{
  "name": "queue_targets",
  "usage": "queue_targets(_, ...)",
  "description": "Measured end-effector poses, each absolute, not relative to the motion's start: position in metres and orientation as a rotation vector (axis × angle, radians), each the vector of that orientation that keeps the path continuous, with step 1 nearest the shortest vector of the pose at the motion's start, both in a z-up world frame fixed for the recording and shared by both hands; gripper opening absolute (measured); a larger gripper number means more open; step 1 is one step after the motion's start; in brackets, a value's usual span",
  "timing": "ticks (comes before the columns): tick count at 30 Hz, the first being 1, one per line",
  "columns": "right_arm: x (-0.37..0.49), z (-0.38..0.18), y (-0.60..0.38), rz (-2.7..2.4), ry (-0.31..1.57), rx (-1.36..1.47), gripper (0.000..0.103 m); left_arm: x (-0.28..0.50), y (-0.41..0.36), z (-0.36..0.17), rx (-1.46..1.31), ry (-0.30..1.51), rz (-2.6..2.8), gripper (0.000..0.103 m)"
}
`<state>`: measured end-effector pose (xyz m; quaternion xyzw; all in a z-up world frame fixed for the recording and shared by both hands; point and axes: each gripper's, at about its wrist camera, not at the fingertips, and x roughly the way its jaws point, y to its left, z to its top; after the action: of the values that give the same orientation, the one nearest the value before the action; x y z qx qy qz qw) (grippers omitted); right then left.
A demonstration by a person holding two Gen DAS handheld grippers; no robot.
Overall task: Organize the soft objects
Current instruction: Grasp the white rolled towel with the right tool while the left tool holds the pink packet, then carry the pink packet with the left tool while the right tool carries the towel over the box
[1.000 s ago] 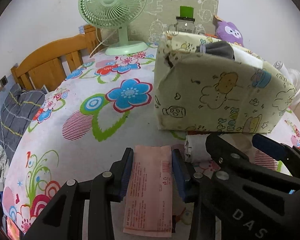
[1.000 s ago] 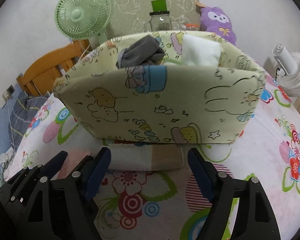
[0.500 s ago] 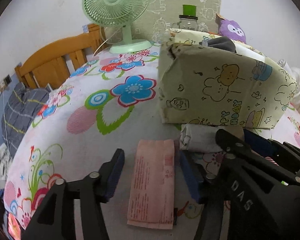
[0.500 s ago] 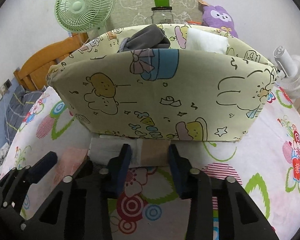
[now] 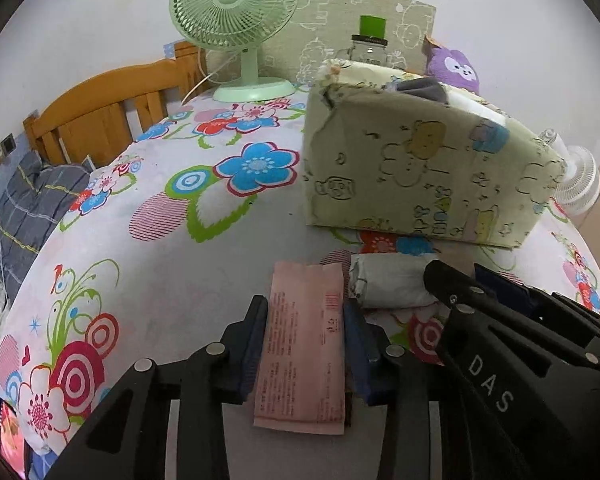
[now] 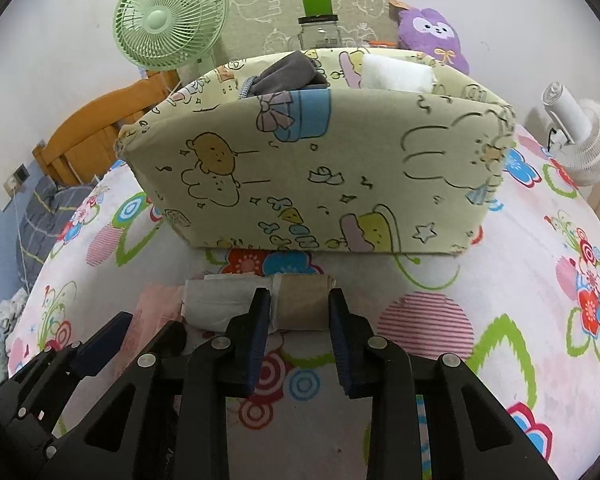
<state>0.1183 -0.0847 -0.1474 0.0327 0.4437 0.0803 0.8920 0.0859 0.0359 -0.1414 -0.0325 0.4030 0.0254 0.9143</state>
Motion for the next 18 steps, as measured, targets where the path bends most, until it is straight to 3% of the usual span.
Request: queue_targets(18, 0.084, -0.091, -0.118, 0.121, 0.799, 0.103, 0.032, 0.063, 0.004, -0.096, -0.053, 0.721, 0.031, 0.038)
